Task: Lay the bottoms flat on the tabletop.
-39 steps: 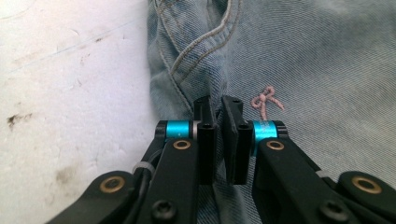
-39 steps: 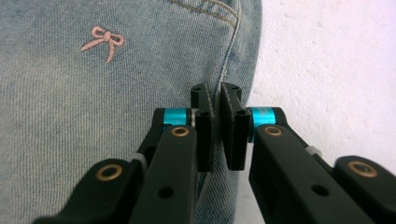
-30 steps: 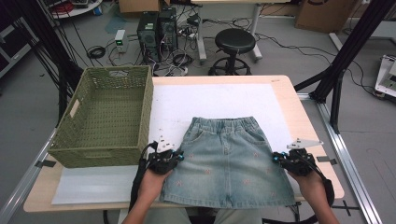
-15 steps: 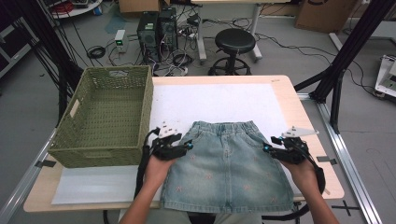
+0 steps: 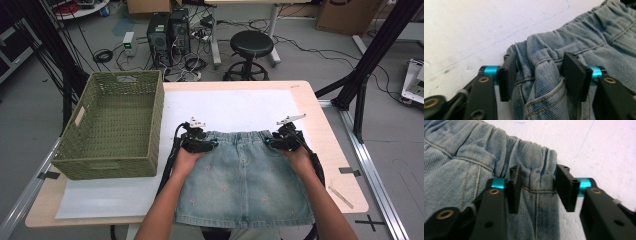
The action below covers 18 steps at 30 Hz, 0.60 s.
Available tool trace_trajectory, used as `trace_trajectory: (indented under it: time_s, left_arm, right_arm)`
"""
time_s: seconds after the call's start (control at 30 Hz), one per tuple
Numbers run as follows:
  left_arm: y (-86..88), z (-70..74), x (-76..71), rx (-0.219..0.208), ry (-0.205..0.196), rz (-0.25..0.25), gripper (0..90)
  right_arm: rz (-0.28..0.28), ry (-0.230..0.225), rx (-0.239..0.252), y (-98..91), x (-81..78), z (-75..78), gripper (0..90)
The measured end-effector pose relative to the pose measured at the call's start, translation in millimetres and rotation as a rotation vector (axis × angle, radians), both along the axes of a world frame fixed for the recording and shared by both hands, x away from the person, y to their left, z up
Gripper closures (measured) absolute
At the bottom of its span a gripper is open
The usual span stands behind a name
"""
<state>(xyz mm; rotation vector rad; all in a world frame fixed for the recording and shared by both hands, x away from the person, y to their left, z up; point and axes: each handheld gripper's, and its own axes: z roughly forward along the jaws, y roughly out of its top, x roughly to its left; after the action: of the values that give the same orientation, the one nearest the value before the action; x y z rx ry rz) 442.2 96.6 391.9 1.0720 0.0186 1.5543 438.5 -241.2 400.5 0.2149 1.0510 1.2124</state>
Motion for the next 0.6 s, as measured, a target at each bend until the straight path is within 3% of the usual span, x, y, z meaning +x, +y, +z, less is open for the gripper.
trace_trajectory:
  time_s: [0.1,0.13,0.23,0.33,0.43,0.47,0.53,0.6]
  left_arm:
    - [2.7,0.6,-3.4,-0.016,-0.007,0.016,71.4]
    - [2.7,-0.1,-5.0,-0.036,-0.015,0.01,74.1]
    - [2.9,-3.8,-11.1,-0.083,-0.069,0.002,76.6]
    - [7.7,-4.5,-18.0,-0.136,-0.117,-0.043,76.8]
    - [0.9,-7.1,-18.3,-0.152,-0.168,0.001,77.0]
    - [-0.5,-6.2,-16.0,-0.139,-0.154,-0.002,77.0]
    - [-2.8,-3.1,-7.9,-0.102,-0.074,-0.013,74.0]
    - [1.0,-1.5,-6.3,-0.128,-0.023,-0.029,61.8]
  right_arm:
    - [-0.013,-0.005,0.005,-2.9,1.1,2.1,76.2]
    - [-0.005,0.0,0.013,-3.9,0.8,2.8,77.9]
    - [-0.032,-0.043,0.038,-3.2,-4.5,-0.8,79.5]
    - [0.019,-0.1,0.092,-14.2,-12.5,-3.0,79.7]
    - [0.01,-0.134,0.118,-14.9,-17.3,-2.7,79.7]
    - [0.002,-0.137,0.129,-13.9,-17.0,-2.1,79.7]
    - [-0.026,-0.11,0.136,-12.1,-11.8,1.8,79.4]
    - [-0.026,-0.027,0.1,-9.1,-2.5,7.3,77.5]
